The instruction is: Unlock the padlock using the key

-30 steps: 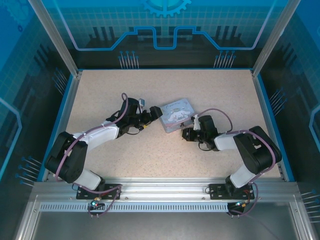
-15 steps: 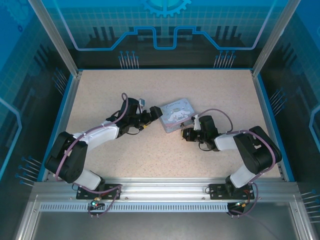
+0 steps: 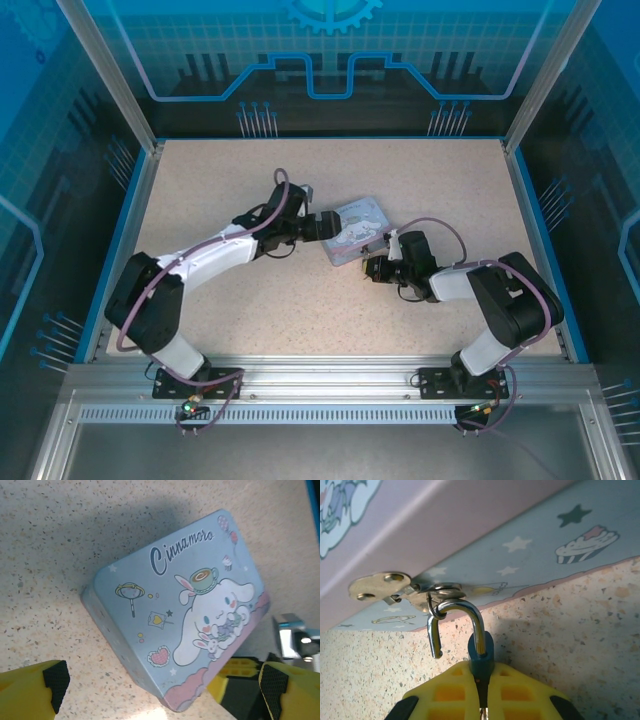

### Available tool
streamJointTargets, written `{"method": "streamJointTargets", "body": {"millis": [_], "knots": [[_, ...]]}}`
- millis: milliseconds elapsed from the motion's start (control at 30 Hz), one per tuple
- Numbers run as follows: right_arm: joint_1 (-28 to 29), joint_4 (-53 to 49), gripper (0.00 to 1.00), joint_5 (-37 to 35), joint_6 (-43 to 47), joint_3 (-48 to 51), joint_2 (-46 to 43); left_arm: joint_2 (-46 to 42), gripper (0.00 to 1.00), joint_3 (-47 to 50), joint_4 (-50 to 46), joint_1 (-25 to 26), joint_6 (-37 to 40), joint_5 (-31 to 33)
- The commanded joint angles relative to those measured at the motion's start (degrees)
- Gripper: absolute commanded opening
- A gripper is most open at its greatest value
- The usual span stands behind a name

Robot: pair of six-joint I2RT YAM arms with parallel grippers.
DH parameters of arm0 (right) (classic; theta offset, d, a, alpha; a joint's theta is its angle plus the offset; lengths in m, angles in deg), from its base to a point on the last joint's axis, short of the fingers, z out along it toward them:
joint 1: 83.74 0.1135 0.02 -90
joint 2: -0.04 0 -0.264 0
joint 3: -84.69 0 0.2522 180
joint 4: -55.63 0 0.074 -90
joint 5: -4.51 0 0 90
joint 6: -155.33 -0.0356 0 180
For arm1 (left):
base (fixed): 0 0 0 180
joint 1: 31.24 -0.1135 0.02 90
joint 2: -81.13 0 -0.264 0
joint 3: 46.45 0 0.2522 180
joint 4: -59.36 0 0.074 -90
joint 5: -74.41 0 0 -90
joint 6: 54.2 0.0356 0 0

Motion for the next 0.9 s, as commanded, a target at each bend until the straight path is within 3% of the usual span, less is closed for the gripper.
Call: {"method": "streamJointTargets", "body": {"millis": [0, 167, 867], "knots": [[-1.0, 0.2, 0.0, 0.7, -0.7, 1.0, 0.5, 3.4, 0.99, -3.4, -6.1, 1.1, 6.1, 6.8], [-1.0, 0.3, 0.0, 0.8, -0.6, 1.1, 0.7, 7.3, 0.99, -6.4, -8.4, 1.4, 8.4, 10.9], [-1.3, 0.4, 0.0, 1.6, -1.0, 0.6, 0.9, 15.1, 0.99, -9.0, -10.0, 4.1, 11.2, 17.2]]}}
